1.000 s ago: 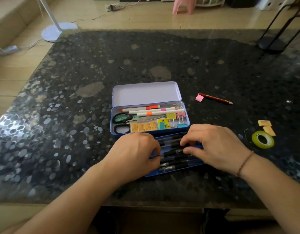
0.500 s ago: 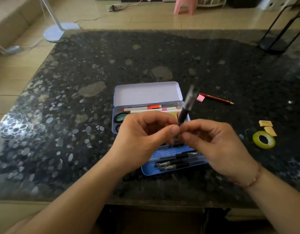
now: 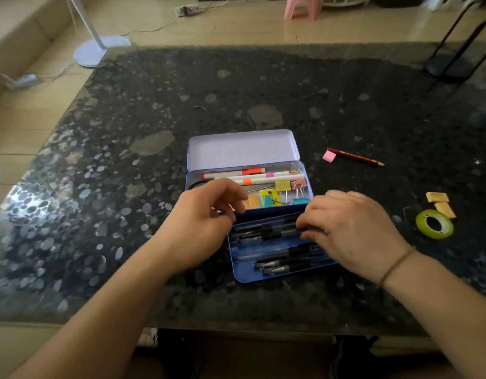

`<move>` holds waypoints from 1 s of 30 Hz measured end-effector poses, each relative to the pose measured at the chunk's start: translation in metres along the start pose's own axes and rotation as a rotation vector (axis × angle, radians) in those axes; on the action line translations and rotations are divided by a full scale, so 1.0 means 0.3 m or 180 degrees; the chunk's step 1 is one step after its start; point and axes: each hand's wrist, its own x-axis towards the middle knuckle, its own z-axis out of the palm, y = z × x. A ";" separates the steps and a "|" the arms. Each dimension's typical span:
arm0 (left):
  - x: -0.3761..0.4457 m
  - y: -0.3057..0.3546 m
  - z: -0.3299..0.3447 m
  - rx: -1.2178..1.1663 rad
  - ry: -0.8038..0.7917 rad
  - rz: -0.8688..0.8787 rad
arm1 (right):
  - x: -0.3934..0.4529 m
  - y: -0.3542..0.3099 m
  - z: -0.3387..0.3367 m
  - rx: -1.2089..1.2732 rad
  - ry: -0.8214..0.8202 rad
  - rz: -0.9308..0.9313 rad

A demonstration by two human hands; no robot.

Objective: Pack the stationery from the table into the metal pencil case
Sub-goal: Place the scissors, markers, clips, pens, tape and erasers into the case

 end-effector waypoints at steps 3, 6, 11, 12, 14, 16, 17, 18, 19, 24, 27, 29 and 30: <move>-0.010 -0.012 0.013 0.1404 -0.0029 0.0570 | 0.008 -0.007 0.005 -0.0034 -0.0140 -0.0012; -0.012 -0.021 0.042 0.1794 -0.0281 0.0782 | 0.009 -0.016 0.010 0.0009 -0.0274 0.0061; -0.008 -0.024 0.083 0.2008 -0.0425 0.0750 | 0.015 -0.016 -0.006 0.0132 -0.0405 0.0282; -0.006 -0.026 0.087 0.1994 -0.0402 0.0729 | 0.009 -0.006 -0.021 0.0218 -0.0407 0.0408; -0.006 -0.026 0.090 0.1982 -0.0351 0.0687 | -0.009 0.019 -0.056 0.0337 -0.0502 0.0685; -0.006 -0.029 0.087 0.1962 -0.0328 0.0634 | -0.028 0.037 -0.080 0.0314 -0.0826 0.0863; -0.005 -0.030 0.084 0.1935 -0.0329 0.0613 | -0.033 0.039 -0.086 0.0298 -0.0969 0.0911; -0.004 -0.030 0.082 0.1907 -0.0332 0.0603 | -0.036 0.037 -0.089 0.0303 -0.1065 0.0940; -0.003 -0.029 0.080 0.1888 -0.0336 0.0600 | -0.036 0.033 -0.089 0.0313 -0.1118 0.0950; 0.000 -0.026 0.100 0.1861 -0.0356 0.0518 | -0.034 0.012 -0.096 0.0095 -0.1333 0.1022; 0.001 -0.025 0.108 0.1858 -0.0354 0.0487 | -0.035 -0.002 -0.088 0.0073 -0.1282 0.1161; 0.004 -0.023 0.105 0.1752 -0.0459 0.0483 | -0.033 -0.009 -0.073 0.0096 -0.1167 0.1339; 0.006 -0.020 0.102 0.1684 -0.0526 0.0503 | -0.031 -0.011 -0.065 0.0148 -0.1122 0.1452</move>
